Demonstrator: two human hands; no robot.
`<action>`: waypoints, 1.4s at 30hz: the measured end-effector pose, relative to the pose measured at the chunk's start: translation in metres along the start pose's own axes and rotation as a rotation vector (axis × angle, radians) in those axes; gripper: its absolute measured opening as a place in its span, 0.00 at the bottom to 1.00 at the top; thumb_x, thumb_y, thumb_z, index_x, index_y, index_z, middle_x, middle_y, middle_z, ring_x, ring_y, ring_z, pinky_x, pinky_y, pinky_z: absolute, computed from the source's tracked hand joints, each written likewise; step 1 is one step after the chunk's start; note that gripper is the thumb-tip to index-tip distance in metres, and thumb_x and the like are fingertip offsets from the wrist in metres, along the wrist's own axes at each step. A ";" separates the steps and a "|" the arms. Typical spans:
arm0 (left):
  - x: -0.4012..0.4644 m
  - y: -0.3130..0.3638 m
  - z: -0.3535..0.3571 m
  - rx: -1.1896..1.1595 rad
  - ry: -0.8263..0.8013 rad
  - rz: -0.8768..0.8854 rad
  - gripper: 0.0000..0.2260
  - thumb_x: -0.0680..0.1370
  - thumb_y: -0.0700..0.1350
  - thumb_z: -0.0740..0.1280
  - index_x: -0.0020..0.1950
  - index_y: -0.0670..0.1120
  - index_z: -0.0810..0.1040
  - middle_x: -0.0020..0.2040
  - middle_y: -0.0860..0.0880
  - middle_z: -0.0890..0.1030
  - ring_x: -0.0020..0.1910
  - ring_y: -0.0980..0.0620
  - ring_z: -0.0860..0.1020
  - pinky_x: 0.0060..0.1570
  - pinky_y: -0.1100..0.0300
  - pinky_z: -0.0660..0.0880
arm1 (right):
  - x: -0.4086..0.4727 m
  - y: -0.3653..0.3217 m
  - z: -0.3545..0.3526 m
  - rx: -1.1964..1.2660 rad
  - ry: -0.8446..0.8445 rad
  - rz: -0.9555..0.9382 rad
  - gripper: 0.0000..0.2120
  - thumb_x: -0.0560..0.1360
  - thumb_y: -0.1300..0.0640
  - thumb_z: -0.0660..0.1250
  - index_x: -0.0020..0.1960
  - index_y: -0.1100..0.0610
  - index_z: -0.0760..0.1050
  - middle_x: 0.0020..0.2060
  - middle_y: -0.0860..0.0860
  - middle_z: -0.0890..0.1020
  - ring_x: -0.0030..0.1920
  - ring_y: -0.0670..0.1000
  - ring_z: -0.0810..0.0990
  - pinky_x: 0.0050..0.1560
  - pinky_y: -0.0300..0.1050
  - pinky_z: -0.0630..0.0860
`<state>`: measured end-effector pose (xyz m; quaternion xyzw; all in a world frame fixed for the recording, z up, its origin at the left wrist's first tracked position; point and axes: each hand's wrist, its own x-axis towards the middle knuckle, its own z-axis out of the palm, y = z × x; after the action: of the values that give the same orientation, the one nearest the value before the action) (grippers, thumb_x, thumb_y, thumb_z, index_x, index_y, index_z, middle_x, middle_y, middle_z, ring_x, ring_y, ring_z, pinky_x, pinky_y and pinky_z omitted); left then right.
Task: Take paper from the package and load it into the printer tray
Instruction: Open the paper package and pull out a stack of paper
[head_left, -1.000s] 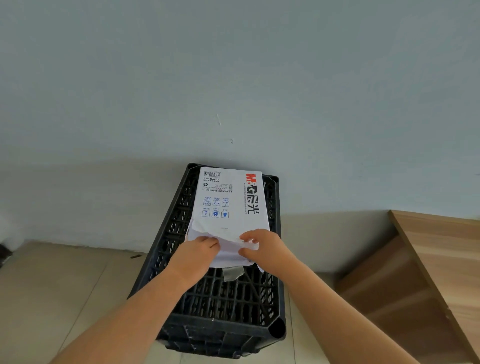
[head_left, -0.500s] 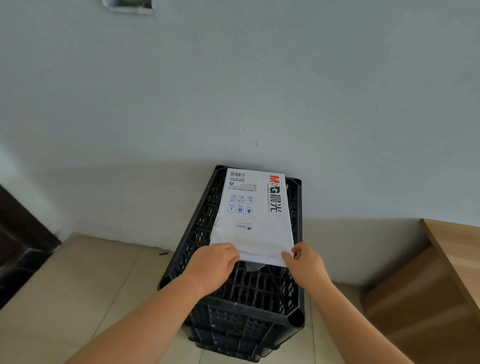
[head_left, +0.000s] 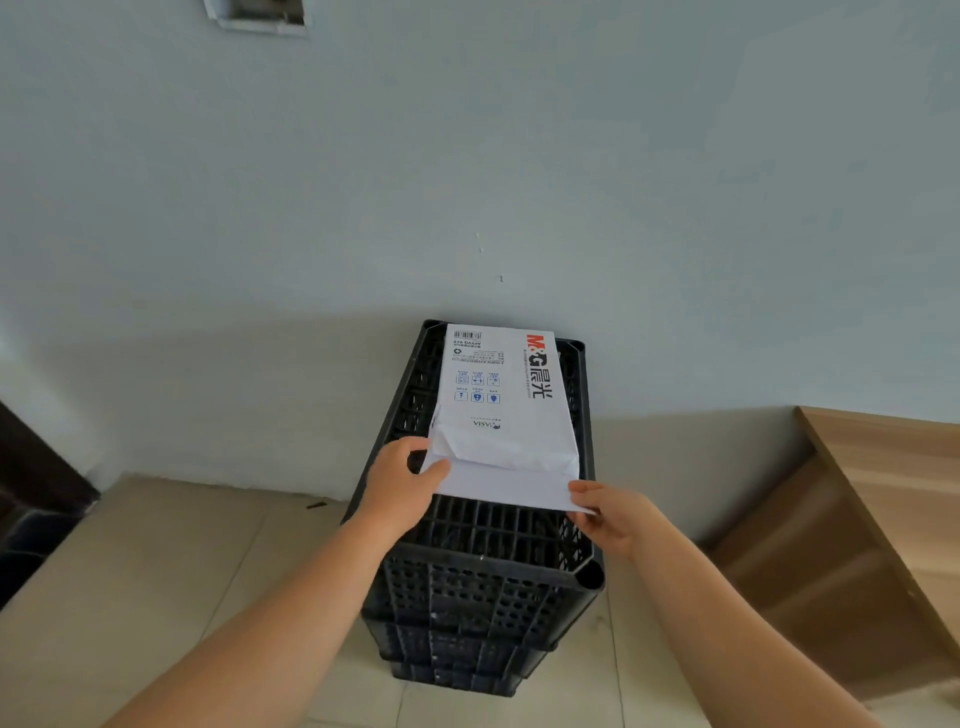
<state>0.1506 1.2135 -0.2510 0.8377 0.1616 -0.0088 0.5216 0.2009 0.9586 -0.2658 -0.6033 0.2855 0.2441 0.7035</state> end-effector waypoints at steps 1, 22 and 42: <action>-0.002 -0.001 -0.005 -0.108 -0.042 -0.115 0.19 0.78 0.51 0.66 0.68 0.49 0.70 0.62 0.53 0.69 0.59 0.53 0.70 0.60 0.56 0.69 | -0.007 0.002 -0.001 0.005 0.001 0.011 0.07 0.78 0.71 0.61 0.45 0.64 0.76 0.43 0.60 0.77 0.35 0.52 0.75 0.21 0.35 0.75; -0.081 -0.018 -0.042 -0.593 -0.500 -0.358 0.24 0.77 0.31 0.62 0.68 0.51 0.73 0.63 0.45 0.77 0.57 0.45 0.79 0.42 0.56 0.80 | -0.118 0.068 -0.013 -0.196 0.016 -0.168 0.16 0.76 0.64 0.63 0.62 0.54 0.76 0.53 0.55 0.79 0.45 0.54 0.78 0.39 0.43 0.77; -0.182 -0.003 -0.100 -0.364 -0.321 0.093 0.27 0.74 0.33 0.66 0.61 0.64 0.76 0.67 0.52 0.76 0.63 0.51 0.76 0.67 0.50 0.70 | -0.200 0.083 0.000 0.022 -0.246 -0.458 0.22 0.75 0.74 0.61 0.60 0.52 0.77 0.51 0.47 0.84 0.51 0.52 0.83 0.45 0.45 0.82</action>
<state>-0.0378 1.2551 -0.1751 0.7243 0.0372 -0.0884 0.6828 0.0006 0.9712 -0.1856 -0.6104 0.0566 0.1470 0.7763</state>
